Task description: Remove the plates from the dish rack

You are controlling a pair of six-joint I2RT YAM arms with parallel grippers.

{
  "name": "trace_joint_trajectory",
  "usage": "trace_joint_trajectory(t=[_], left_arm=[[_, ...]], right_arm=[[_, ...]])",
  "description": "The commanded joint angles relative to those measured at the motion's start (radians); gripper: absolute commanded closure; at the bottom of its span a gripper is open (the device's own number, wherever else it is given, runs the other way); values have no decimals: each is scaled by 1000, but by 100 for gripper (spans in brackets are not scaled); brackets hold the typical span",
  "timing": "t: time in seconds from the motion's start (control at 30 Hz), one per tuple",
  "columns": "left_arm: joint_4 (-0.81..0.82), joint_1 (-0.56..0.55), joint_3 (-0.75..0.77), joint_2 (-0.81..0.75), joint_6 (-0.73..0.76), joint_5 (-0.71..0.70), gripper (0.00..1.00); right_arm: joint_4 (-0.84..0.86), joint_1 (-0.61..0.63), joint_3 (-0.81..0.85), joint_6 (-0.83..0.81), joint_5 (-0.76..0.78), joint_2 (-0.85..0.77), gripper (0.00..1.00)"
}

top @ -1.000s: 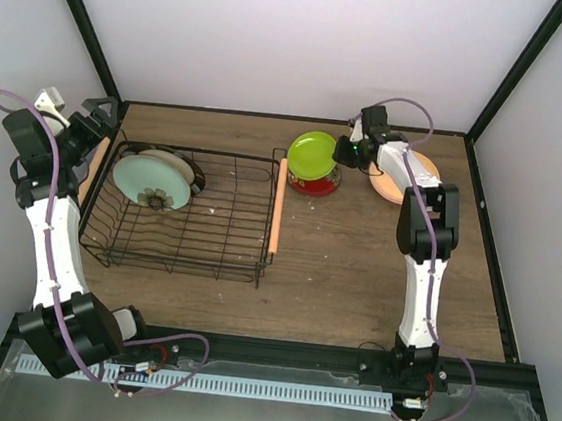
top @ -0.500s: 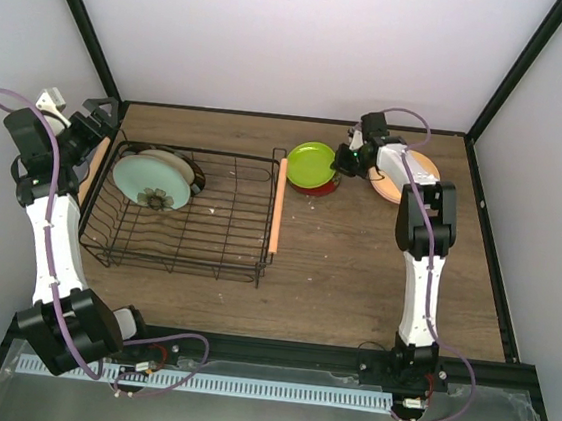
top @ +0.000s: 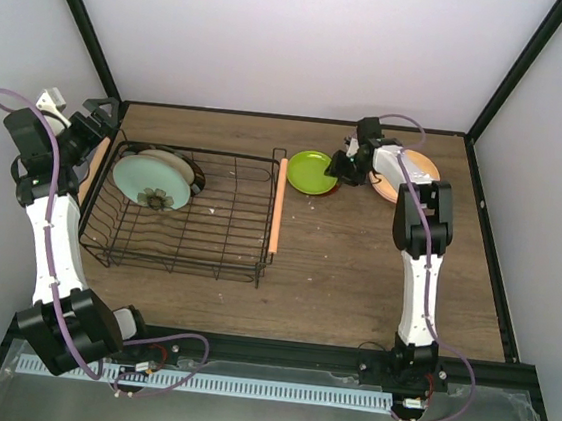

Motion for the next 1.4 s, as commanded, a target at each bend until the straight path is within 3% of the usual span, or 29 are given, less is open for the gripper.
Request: trace_joint_trajectory(t=[0.0,0.13,0.5,0.67,0.83,0.97,1.13,1.37], left_arm=[[12,-4,8,-24,16,20,0],[2,-3,3,-38,21,19,0],[10,-5,3,-43,8,24,0],[5,-4,-2,-40,-2,8,0],[5,-5,-10,-34,-13,-2,0],[-3,-5,-5,-41,-2,-6,0],[-12,-5,-13,-55,14,-10,0],[5,-5,-25,-46,8,-5,0]], right_arm=[[-40,-8,-12,8,55,-44,48],[-34,-7,-9,22,93,-130,37],[-56,17,182,-16,85,-280,34],[207,251,241,-240,90,-385,37],[315,560,279,-469,185,-310,40],[414,726,239,-559,254,-242,44],[490,819,207,-605,309,-164,47],[541,836,205,-600,360,-58,46]])
